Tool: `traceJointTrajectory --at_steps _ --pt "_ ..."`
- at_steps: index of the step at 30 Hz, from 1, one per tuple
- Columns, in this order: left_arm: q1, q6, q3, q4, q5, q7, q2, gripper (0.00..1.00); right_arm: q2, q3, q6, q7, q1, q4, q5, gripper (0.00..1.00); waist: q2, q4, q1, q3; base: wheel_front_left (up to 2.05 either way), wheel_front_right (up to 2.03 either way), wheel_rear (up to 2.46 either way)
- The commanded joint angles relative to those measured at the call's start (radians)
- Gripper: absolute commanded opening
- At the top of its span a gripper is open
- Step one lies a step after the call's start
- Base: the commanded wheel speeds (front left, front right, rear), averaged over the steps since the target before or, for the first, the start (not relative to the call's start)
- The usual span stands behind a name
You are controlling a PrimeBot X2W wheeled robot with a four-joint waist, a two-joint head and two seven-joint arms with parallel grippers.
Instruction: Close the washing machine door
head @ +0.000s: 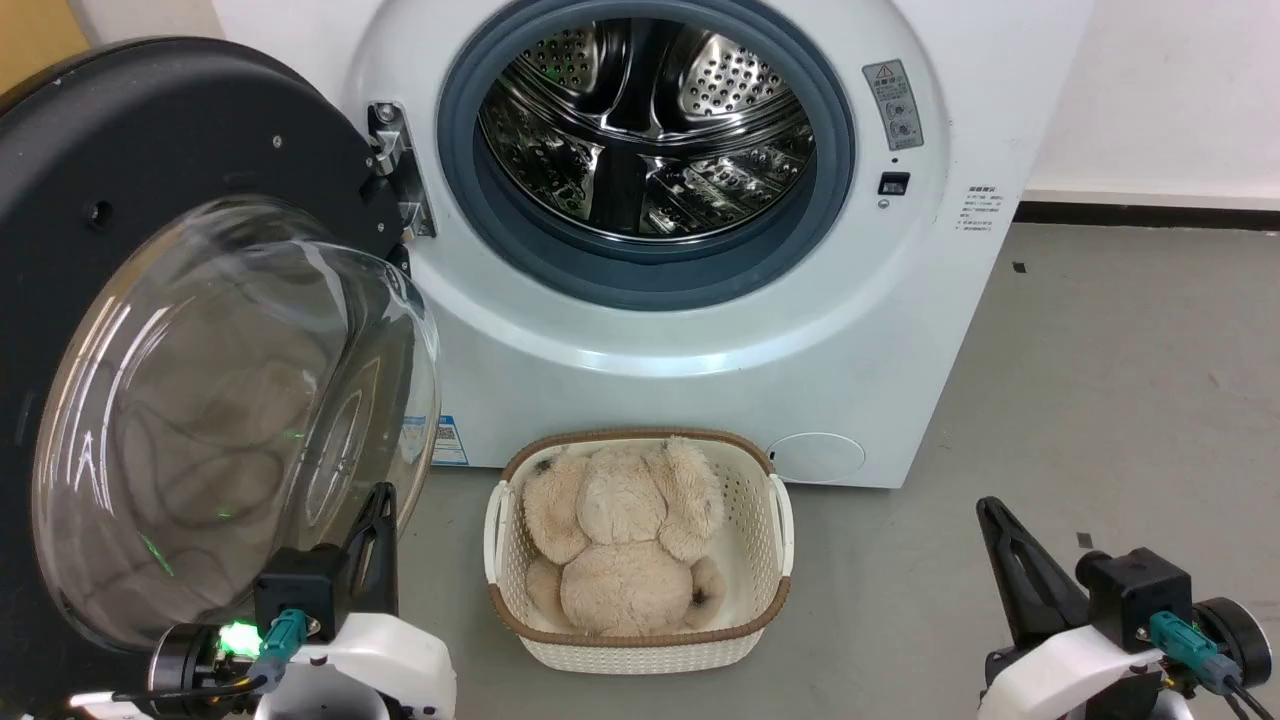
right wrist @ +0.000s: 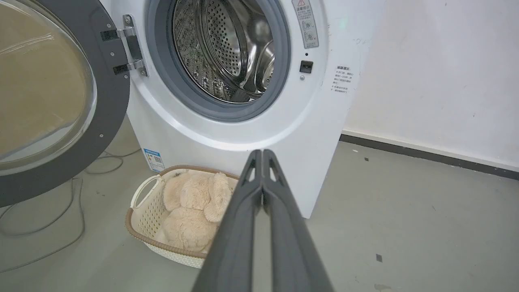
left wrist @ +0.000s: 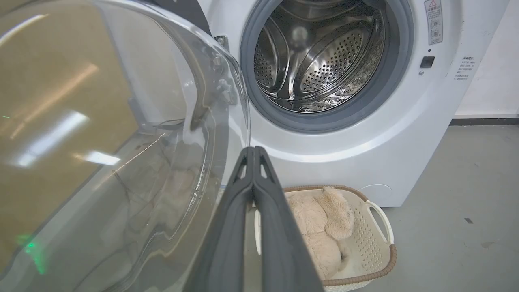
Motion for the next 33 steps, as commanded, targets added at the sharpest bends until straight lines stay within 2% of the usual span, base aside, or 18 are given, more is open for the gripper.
traceJointTrajectory --at_steps 1,7,8,19,20,21,22,33 --pt "0.009 -0.004 0.000 -0.004 0.003 0.000 0.000 0.00 0.005 0.000 0.001 0.001 -0.014 -0.004 -0.008 0.00 0.0000 0.000 0.0000 0.000 0.00 0.00 0.00" --pt "0.009 -0.004 0.000 -0.004 0.003 0.000 0.000 0.00 0.005 0.000 0.001 0.001 -0.014 -0.004 -0.008 0.00 0.0000 0.000 0.0000 0.000 0.00 0.00 0.00" --pt "0.000 0.001 0.000 0.000 0.000 0.000 0.000 1.00 0.000 0.000 0.000 0.000 0.000 0.000 0.001 1.00 0.0000 0.000 0.0000 0.000 0.00 0.00 0.00" --pt "-0.002 0.026 -0.013 0.001 -0.001 -0.019 0.000 1.00 0.000 -0.016 0.000 -0.019 0.001 0.002 0.017 1.00 0.0000 0.000 0.0000 0.002 0.00 0.00 0.00" --pt "-0.002 0.029 -0.015 0.001 -0.001 -0.021 0.000 0.85 0.000 -0.017 0.000 -0.021 0.001 0.002 0.019 1.00 0.0000 0.000 0.0000 0.003 0.00 0.00 0.00" --pt "-0.003 0.032 -0.016 0.001 0.000 -0.023 0.000 0.35 0.000 -0.019 0.000 -0.023 0.001 0.002 0.020 1.00 0.0000 0.001 0.0000 0.003 0.00 0.00 0.00" --pt "-0.003 0.035 -0.018 0.001 0.000 -0.025 0.001 0.00 0.000 -0.021 0.000 -0.025 0.001 0.002 0.022 1.00 0.0000 0.001 0.0000 0.003 0.00 0.00 0.00" --pt "-0.029 0.060 -0.041 -0.016 0.004 -0.048 0.012 0.00 0.001 -0.038 0.000 -0.048 0.002 0.000 0.043 1.00 0.0000 0.012 0.0000 0.005 0.00 0.00 0.00"
